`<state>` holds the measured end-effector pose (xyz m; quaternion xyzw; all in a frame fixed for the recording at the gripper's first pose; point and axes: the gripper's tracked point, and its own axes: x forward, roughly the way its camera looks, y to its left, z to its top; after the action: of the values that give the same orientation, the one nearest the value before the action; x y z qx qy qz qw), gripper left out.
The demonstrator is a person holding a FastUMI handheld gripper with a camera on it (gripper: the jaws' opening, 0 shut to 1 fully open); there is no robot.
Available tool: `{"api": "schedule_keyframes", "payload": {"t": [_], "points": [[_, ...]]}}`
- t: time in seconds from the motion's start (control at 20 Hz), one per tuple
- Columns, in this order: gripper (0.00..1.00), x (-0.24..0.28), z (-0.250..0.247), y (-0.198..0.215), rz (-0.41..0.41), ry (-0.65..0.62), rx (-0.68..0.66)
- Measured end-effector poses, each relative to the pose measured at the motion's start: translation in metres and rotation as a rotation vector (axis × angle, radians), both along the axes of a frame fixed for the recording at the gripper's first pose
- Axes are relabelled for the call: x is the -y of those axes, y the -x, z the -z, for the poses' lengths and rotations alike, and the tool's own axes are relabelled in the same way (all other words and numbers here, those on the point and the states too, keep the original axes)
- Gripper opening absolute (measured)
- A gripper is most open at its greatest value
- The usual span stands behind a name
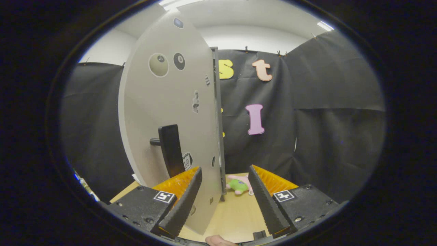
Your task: Open the shoe cabinet door, grab the shoes and put them into the shoe cabinet, then close the shoe cabinet door.
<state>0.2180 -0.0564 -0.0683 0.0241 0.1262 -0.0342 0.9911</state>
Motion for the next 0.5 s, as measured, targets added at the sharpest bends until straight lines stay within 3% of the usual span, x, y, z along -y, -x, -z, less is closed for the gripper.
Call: {"api": "schedule_keyframes", "payload": {"t": [0.15, 0.5], "points": [[0.91, -0.013, -0.010, 0.000, 0.008, 0.042, 0.019], [0.91, -0.091, 0.005, -0.016, -0.054, -0.016, -0.041]]}}
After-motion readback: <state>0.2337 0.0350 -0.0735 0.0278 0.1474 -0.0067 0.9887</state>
